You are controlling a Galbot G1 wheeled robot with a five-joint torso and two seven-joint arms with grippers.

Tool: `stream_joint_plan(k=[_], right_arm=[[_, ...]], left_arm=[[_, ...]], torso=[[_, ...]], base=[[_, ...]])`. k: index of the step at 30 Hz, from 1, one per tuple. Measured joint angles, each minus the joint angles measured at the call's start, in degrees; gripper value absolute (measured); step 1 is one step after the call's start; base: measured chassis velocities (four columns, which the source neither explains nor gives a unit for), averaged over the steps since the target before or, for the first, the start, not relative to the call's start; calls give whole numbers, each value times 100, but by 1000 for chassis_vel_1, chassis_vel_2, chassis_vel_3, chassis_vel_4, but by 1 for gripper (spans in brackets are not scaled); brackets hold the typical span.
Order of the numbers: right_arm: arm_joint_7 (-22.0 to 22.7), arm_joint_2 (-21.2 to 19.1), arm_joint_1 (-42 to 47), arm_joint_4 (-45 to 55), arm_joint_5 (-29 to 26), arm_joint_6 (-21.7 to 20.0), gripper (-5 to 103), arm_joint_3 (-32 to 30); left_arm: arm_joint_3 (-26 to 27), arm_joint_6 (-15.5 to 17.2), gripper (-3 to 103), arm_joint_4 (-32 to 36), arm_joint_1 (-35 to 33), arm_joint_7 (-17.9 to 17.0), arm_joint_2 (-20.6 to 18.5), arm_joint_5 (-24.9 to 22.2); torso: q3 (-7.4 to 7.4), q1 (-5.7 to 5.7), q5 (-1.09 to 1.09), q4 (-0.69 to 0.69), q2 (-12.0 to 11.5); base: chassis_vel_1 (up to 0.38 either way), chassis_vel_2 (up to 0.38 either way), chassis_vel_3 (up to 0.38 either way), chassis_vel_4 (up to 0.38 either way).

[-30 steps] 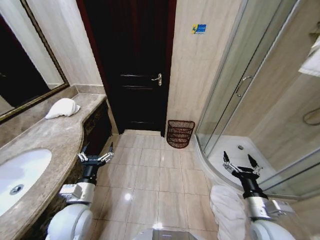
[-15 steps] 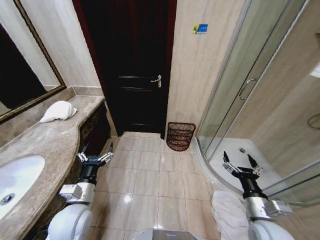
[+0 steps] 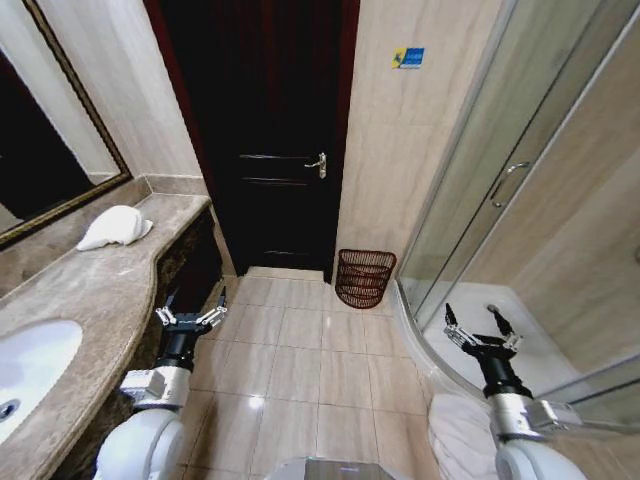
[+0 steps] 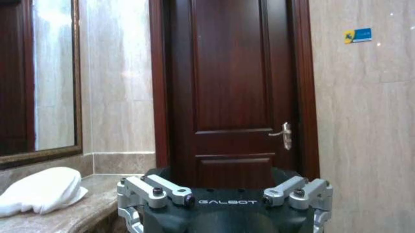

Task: Discard the used towel into the hamper.

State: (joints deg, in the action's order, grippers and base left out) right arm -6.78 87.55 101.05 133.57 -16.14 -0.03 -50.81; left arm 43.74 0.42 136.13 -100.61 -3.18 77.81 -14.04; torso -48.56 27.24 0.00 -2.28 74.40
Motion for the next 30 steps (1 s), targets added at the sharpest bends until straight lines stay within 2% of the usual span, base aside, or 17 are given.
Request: stream_joint_plan(k=[30], right_arm=[[-44,-14,-25,-123,-6,31,100,14]], left_arm=[[-13,-68,100,-93,-18,11,56,47]], torso=[[0,-1,-1,-1,0]], base=[[38,168,165,36]])
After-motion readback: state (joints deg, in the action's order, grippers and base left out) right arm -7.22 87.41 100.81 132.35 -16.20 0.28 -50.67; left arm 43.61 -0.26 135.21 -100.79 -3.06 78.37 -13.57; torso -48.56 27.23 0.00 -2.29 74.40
